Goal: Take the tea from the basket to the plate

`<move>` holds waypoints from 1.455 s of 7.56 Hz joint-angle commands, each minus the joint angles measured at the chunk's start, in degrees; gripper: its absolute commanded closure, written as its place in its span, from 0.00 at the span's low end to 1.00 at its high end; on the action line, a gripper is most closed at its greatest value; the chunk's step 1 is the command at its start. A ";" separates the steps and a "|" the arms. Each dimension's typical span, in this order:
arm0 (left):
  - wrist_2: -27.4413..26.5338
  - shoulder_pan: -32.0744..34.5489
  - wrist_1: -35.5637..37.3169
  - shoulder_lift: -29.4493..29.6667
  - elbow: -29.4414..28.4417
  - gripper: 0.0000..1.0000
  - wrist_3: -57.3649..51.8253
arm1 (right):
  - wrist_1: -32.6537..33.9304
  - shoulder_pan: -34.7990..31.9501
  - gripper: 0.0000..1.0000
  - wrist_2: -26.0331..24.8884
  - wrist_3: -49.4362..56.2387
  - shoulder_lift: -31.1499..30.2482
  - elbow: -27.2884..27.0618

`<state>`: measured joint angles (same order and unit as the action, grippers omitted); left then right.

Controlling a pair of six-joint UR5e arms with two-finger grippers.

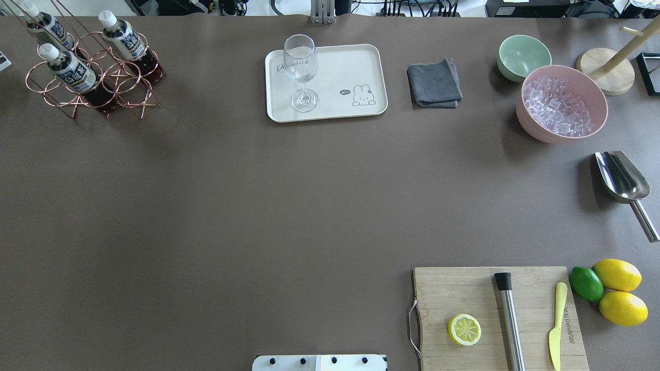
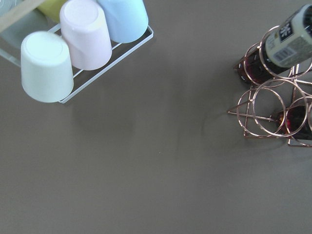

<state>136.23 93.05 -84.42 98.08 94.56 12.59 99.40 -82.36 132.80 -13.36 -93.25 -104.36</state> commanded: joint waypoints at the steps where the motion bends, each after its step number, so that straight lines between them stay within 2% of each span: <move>1: -5.23 1.44 6.99 7.63 -1.21 0.03 -14.88 | 0.00 0.00 0.00 0.00 0.00 0.00 -0.06; 2: -7.36 1.44 7.25 9.82 -2.53 0.03 -22.09 | 0.00 0.00 0.00 0.00 -0.09 0.00 0.03; 4: -7.65 1.44 6.73 11.42 -4.47 0.03 -24.01 | 0.00 0.00 0.00 0.00 0.00 0.00 0.03; 6: -7.48 1.78 0.08 14.76 -10.77 0.03 -31.43 | 0.00 0.00 0.00 0.00 -0.09 -0.09 0.03; 8: -6.33 1.97 -1.89 15.03 -9.50 0.03 -32.63 | 0.00 0.00 0.00 0.00 0.00 0.00 0.03; 9: -6.77 1.88 -1.63 17.99 -8.18 0.04 -32.54 | 0.00 -0.08 0.00 0.00 0.00 -0.09 0.03; 11: -7.47 -2.49 -1.36 20.83 -6.85 0.08 -32.54 | 0.00 0.00 0.00 -0.09 0.00 0.00 0.12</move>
<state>129.25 93.89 -85.84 116.55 86.53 -19.89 99.40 -82.38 132.76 -13.39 -93.29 -104.32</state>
